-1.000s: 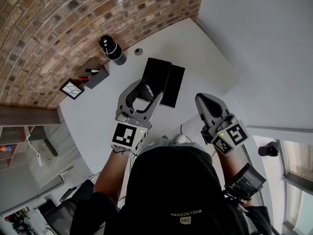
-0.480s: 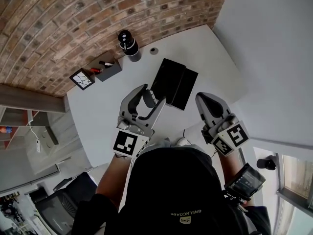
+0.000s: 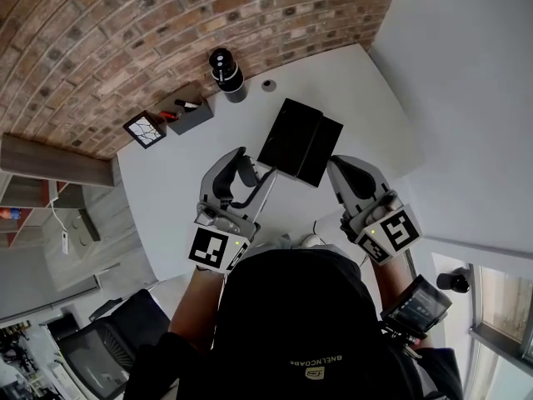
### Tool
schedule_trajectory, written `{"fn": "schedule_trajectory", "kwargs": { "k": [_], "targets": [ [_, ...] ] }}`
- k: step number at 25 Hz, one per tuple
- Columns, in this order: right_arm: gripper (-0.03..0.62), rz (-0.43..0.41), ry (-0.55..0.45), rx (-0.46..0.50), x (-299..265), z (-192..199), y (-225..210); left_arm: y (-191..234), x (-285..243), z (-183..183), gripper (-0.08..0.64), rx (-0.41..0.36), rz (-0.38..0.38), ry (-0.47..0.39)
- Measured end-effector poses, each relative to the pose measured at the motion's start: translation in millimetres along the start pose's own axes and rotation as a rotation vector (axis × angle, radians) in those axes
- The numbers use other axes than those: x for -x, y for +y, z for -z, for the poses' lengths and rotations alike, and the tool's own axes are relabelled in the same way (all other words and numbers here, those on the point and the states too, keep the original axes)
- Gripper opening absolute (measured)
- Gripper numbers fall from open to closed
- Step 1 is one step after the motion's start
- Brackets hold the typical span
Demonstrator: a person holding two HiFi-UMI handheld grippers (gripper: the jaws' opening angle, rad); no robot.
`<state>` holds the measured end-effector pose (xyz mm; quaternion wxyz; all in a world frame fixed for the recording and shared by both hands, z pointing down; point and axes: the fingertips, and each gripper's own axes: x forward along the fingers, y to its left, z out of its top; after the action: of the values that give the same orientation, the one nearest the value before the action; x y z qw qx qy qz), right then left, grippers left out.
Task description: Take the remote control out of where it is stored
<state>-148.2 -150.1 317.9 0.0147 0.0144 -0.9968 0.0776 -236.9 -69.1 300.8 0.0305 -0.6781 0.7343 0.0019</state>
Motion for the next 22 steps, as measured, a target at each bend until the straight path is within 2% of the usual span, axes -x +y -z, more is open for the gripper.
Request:
{"fn": "schedule_trajectory", "kwargs": {
  "k": [7, 22],
  "targets": [
    [0.005, -0.010, 0.001, 0.017, -5.3, 0.2, 3.3, 5.4, 2.1, 0.8, 0.250, 0.001, -0.009, 0.004],
    [0.005, 0.013, 0.012, 0.001, 2.3, 6.2, -3.5, -5.4, -5.4, 8.9, 0.250, 0.001, 0.026, 0.022]
  ]
}}
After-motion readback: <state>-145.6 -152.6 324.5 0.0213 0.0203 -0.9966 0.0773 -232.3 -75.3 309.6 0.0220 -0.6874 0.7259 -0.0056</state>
